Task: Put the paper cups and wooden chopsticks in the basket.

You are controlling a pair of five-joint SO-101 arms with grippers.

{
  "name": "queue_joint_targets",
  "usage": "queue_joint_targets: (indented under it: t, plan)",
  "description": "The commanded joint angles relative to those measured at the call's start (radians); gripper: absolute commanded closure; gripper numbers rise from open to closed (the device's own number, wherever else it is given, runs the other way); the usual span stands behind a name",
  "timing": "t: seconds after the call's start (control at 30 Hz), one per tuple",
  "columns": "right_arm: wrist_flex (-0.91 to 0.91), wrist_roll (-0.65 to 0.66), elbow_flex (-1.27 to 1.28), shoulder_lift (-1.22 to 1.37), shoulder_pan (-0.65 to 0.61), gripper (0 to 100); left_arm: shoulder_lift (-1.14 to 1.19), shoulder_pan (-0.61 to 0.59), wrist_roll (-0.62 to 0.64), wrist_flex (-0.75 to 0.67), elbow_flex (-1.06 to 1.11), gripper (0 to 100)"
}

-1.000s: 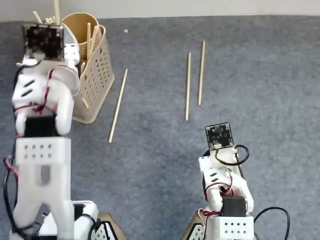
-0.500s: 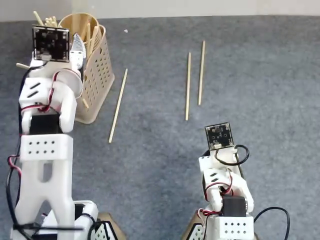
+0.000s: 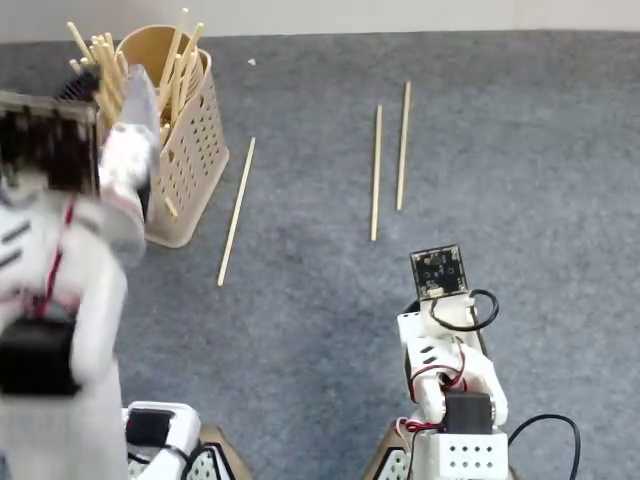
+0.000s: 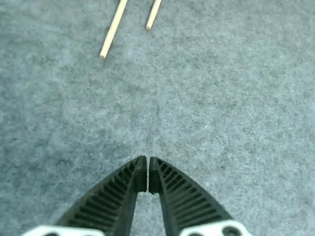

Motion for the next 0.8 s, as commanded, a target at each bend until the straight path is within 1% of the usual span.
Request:
queue_joint_targets:
  t: [0.0, 0.1, 0.17, 0.37, 0.5, 0.63, 0.77]
  plan:
    - [-0.013, 0.008, 0.125, -0.015, -0.008, 97.1, 0.004, 0.148, -0.008, 0.235, -0.071, 86]
    - [-0.013, 0.008, 0.125, -0.015, -0.008, 97.1, 0.128, 0.208, -0.008, 0.319, -0.048, 86]
    - [-0.013, 0.008, 0.125, -0.015, -0.008, 97.1, 0.245, 0.223, -0.008, 0.356, -0.045, 86]
    - [-0.013, 0.008, 0.125, -0.015, -0.008, 97.1, 0.636, 0.216, -0.008, 0.371, -0.054, 86]
    - [-0.013, 0.008, 0.125, -0.015, -0.008, 97.1, 0.886, 0.166, -0.002, 0.371, -0.097, 86]
    - [-0.013, 0.008, 0.125, -0.015, -0.008, 97.1, 1.102, 0.093, 0.049, 0.371, -0.217, 86]
    - [-0.013, 0.008, 0.125, -0.015, -0.008, 97.1, 1.28, 0.053, 0.052, 0.371, -0.348, 86]
